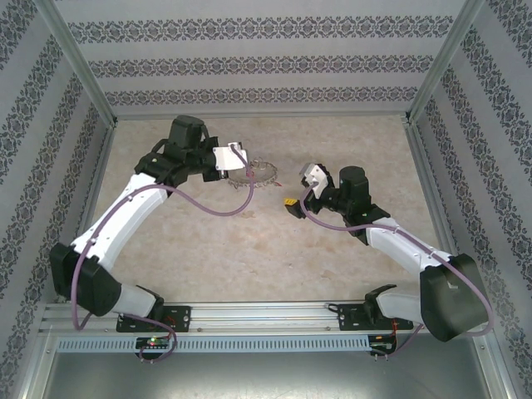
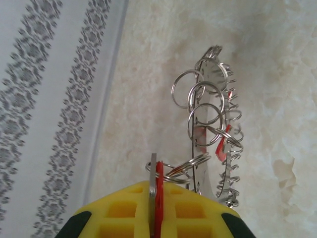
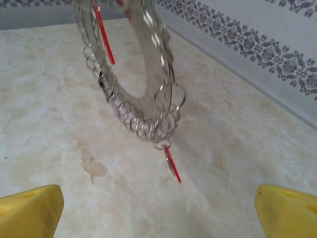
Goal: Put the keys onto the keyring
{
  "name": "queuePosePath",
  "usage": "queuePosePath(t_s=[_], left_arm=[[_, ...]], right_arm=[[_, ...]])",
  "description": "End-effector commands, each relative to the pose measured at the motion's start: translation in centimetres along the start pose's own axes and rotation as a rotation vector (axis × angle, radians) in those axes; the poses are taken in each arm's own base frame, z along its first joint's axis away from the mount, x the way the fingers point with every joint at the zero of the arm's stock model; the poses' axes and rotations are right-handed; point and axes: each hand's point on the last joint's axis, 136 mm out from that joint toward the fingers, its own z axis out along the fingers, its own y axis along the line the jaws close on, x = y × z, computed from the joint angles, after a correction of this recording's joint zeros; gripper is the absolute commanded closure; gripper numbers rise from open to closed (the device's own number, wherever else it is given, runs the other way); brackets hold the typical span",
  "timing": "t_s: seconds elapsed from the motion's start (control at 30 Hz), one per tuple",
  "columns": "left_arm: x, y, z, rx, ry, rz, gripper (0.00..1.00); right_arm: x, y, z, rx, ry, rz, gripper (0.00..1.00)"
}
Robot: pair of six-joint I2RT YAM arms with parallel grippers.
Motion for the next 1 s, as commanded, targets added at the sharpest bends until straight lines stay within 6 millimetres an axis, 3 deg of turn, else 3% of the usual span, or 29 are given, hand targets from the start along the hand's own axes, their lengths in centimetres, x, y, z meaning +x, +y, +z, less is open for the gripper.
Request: queuePosePath(t_s=[0.0, 0.2, 0.4, 0.53, 0.63, 0.77, 0.97], left_arm=[[1.5, 1.1, 2.5, -0.033, 0.022, -0.114, 1.0], [4.2, 1.7, 6.7, -0.06, 0.09, -0.228, 1.0], [4.4, 0.1, 7.9, -0.014, 0.061, -0.257, 1.0], [5.4, -2.8, 8.4, 0.008, 0.071, -0.277, 1.0], [6.3, -6.1, 9.0, 0.05, 0.079, -0.286, 1.0], [7.0, -9.5, 9.6, 0.099, 0.067, -0.339, 0.95], [5.8, -12.4, 9.1, 0.16, -0.031, -0.405, 0.84]], right_arm=[[-1.3, -2.2, 0.1, 0.082, -0.024, 0.011, 0.02], [-1.7, -2.6, 0.3, 0.086, -0.032, 0.025, 0.02], [-1.2, -2.9, 0.2, 0.105, -0.012, 0.035, 0.02], [-0.3, -3.7, 0.0, 0.146, 0.009, 0.056, 0.02], [0.2, -4.4, -0.1, 0.175, 0.013, 0.078, 0.02], [0.8, -6.2, -0.4, 0.236, 0.007, 0.123, 0.02], [1.4, -8.5, -1.0, 0.303, -0.002, 0.15, 0.02]])
